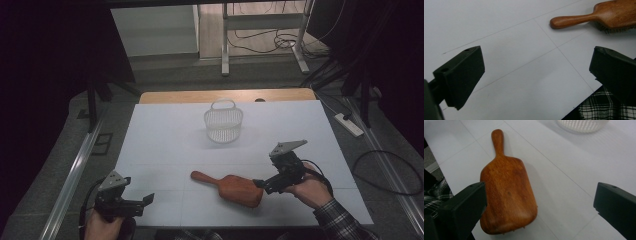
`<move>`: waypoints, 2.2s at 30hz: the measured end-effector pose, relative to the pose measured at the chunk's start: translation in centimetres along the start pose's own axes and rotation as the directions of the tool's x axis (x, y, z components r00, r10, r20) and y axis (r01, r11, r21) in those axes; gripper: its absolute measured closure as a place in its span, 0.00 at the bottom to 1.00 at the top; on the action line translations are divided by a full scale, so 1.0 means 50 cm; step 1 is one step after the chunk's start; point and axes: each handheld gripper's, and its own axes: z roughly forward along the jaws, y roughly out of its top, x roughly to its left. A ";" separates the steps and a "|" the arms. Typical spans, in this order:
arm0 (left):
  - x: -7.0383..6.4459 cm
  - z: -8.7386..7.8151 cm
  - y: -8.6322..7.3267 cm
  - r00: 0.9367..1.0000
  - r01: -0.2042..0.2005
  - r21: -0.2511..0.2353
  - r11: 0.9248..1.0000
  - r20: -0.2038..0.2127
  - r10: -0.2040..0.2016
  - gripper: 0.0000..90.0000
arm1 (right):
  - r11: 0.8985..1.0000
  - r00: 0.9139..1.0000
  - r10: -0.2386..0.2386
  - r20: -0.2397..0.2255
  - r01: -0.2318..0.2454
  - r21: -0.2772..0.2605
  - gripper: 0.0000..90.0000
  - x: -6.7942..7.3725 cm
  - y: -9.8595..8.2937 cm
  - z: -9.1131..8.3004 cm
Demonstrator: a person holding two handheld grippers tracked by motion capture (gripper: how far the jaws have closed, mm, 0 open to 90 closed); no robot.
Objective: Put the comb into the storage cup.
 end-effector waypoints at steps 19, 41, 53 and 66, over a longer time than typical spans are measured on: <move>0.000 0.000 0.000 1.000 -0.002 0.000 1.000 0.003 0.002 0.01 | 0.994 0.998 -0.064 -0.029 0.066 0.082 0.00 0.039 0.053 0.066; 0.000 0.000 0.000 1.000 -0.005 0.001 1.000 0.000 0.005 0.01 | 0.978 0.989 -0.119 -0.087 0.132 0.160 0.00 0.088 0.098 0.135; -0.001 0.001 0.000 1.000 -0.009 0.002 1.000 0.000 0.009 0.01 | 0.972 0.980 -0.150 -0.128 0.170 0.163 0.41 0.099 0.107 0.151; -0.001 0.001 0.000 1.000 -0.009 0.003 1.000 0.001 0.009 0.01 | 0.958 0.963 -0.184 -0.199 0.221 0.184 0.99 0.101 0.113 0.160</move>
